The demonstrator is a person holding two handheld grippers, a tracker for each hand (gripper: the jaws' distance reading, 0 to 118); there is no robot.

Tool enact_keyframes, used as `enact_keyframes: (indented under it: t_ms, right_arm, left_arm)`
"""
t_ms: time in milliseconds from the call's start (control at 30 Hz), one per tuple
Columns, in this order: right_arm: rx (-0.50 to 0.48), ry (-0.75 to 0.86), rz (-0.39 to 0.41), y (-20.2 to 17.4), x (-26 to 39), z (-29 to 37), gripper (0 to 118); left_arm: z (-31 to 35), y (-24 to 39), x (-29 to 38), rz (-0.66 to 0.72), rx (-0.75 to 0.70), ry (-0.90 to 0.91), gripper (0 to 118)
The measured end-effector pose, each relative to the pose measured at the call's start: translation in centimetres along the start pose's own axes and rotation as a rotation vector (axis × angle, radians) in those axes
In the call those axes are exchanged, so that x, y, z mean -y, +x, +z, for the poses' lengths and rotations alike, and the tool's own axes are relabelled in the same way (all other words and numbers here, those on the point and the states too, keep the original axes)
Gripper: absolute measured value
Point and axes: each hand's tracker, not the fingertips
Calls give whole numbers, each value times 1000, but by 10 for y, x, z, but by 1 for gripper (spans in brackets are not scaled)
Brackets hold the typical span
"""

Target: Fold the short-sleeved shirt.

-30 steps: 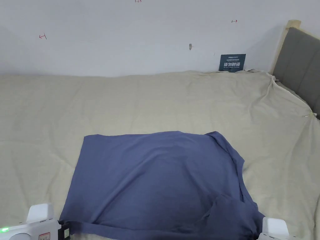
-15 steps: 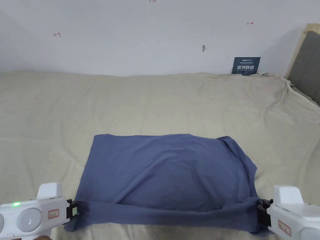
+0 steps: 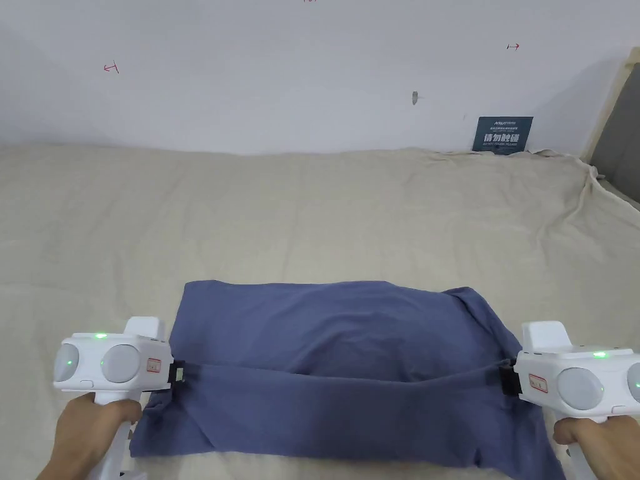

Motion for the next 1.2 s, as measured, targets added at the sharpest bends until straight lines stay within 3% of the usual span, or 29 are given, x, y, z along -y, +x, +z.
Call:
enact_keyframes:
  t_ms: [467,533,567,600,633,667,700,1033,1133,1167,1200]
  right_arm:
    - [18,-160,0,-5,18,-71,5]
    - [24,-144,1,-5,16,-67,12]
    - [22,-134,-7,-5,15,-62,26]
    - [22,-120,-18,-6,14,-53,52]
    - [12,-106,-25,-7,12,-47,72]
    - [1,-89,-29,-7,11,-41,87]
    - [-4,-69,-28,-7,9,-32,95]
    - [-17,223,-103,-12,5,86,95]
    - [-25,291,-118,-19,15,118,92]
    - [-25,303,-120,-21,19,127,87]
    - [-22,320,-120,-22,24,134,74]
  left_arm:
    - [-63,14,15,-71,-59,-101,4]
    - [-57,13,14,-54,-48,-90,30]
    - [-51,16,15,-41,-43,-80,54]
    - [-47,16,15,-30,-48,-68,88]
    - [-44,17,15,-26,-65,-53,109]
    - [-35,18,14,-21,-74,-41,118]
    - [-26,19,13,-17,-83,-24,118]
    - [74,18,16,21,-20,195,118]
    - [82,5,26,50,11,245,103]
    - [87,4,31,54,13,252,96]
    - [93,4,37,54,14,259,84]
